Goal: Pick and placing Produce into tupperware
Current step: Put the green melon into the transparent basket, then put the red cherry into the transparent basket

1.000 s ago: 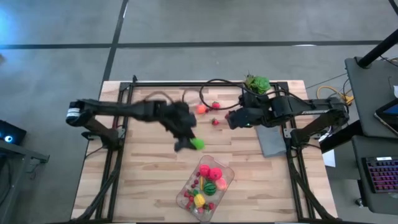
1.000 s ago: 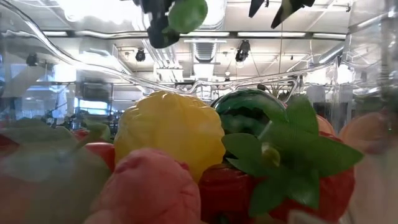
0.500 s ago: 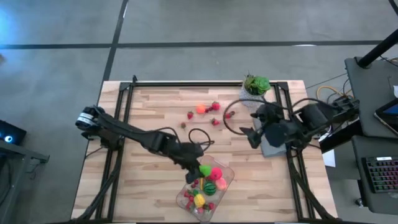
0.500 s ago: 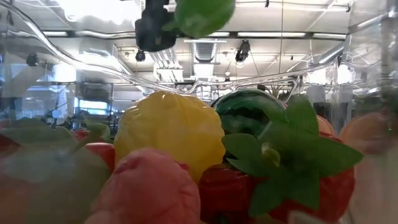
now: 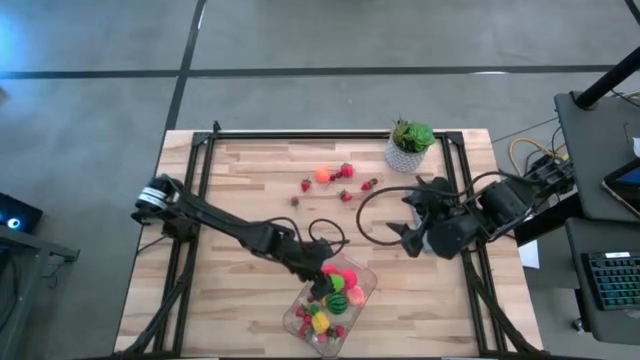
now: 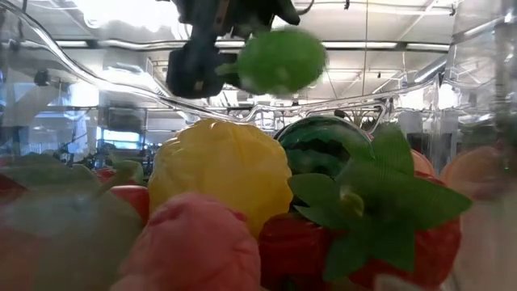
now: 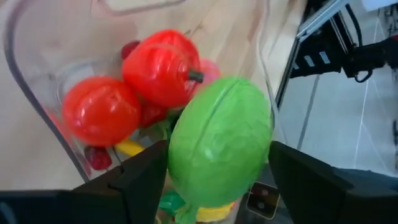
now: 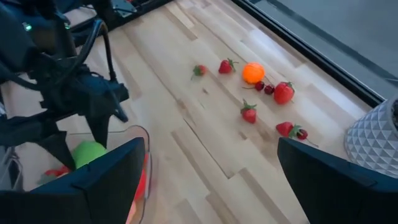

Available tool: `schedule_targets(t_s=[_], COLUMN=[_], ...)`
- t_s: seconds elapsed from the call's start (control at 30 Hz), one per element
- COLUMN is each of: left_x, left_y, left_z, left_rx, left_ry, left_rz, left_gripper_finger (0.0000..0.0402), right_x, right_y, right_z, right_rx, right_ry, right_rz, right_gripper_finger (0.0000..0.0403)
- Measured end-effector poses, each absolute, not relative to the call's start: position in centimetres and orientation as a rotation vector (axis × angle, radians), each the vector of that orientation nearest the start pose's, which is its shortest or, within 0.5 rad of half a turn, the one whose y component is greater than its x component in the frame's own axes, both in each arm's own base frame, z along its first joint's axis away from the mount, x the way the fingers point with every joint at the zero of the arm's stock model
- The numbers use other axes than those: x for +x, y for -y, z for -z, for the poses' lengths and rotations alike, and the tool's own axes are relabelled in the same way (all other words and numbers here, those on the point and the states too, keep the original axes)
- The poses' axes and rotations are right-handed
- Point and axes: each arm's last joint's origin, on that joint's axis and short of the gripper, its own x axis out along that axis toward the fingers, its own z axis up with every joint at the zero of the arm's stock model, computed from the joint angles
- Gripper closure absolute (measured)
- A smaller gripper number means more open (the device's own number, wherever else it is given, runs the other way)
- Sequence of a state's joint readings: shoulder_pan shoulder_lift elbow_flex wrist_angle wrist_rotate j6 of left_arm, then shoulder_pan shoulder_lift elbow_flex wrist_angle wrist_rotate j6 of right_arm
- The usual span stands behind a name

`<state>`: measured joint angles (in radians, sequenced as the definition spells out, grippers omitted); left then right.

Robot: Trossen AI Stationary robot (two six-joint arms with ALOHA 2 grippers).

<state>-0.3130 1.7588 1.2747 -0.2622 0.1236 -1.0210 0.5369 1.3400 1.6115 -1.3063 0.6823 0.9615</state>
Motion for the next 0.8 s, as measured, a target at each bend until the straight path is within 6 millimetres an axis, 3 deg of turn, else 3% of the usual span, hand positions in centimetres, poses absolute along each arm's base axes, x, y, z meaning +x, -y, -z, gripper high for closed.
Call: schedule_targets(t_s=[0.23,0.43,0.8], left_x=[36.8,36.9,34.1], left_y=[12.3,12.0,6.5], left_z=[-23.5,-24.1,-27.3], left_rx=[-0.931,-0.901,-0.78], left_ry=[-0.873,-0.813,-0.845], left_rz=[0.0,0.031,-0.098], left_gripper_finger=[0.0093,0.0086,0.0103], right_x=[20.4,19.9,19.5], right_y=[-9.9,-9.4,-8.2], right_z=[-40.7,-41.2,-41.9], right_rx=[0.286,0.259,0.164], right_ry=[-0.664,-0.582,-0.497], right_rz=[0.521,0.58,0.666], right_gripper_finger=[0.0044,0.0044,0.0044])
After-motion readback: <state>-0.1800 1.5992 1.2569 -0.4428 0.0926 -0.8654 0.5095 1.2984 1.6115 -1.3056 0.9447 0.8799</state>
